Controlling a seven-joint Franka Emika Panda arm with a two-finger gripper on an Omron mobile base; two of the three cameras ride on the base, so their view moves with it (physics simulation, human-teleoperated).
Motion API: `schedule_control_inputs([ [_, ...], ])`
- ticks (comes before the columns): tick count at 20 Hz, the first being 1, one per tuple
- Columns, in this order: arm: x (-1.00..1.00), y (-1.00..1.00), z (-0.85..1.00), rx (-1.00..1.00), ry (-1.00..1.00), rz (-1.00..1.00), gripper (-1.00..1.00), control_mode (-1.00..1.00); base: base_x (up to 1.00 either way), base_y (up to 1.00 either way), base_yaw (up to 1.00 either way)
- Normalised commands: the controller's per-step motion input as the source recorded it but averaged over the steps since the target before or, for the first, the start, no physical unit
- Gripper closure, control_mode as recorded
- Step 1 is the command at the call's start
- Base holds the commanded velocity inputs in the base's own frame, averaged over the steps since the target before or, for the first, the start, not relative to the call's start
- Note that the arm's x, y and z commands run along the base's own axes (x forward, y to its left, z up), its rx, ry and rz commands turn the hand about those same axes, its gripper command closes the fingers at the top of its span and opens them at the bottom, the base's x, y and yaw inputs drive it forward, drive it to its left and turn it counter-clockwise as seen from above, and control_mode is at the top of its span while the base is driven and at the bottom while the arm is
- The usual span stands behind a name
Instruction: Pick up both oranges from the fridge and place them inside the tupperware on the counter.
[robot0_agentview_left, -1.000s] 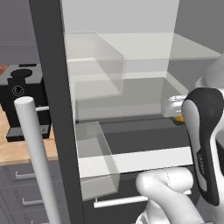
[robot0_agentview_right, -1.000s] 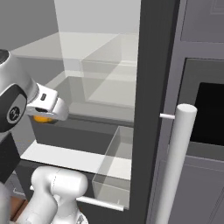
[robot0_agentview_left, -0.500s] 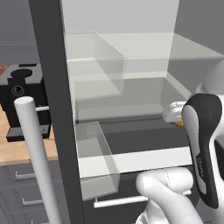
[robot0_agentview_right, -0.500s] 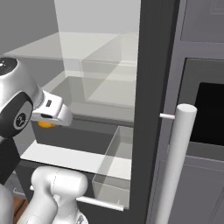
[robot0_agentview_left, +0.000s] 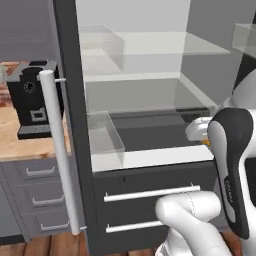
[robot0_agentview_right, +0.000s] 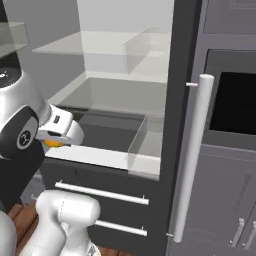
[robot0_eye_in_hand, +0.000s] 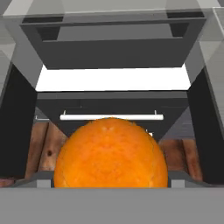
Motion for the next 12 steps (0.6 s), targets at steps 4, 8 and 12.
schedule_control_inputs([
  [4, 0.00, 0.00, 0.00, 0.00, 0.00, 0.00, 1.00, 1.00, -1.00, 0.23, 0.02],
  [8, 0.00, 0.00, 0.00, 0.00, 0.00, 0.00, 1.00, 1.00, -0.99, 0.50, 0.03],
  [12, 0.00, 0.00, 0.00, 0.00, 0.00, 0.00, 1.00, 1.00, -0.41, 0.93, 0.03],
])
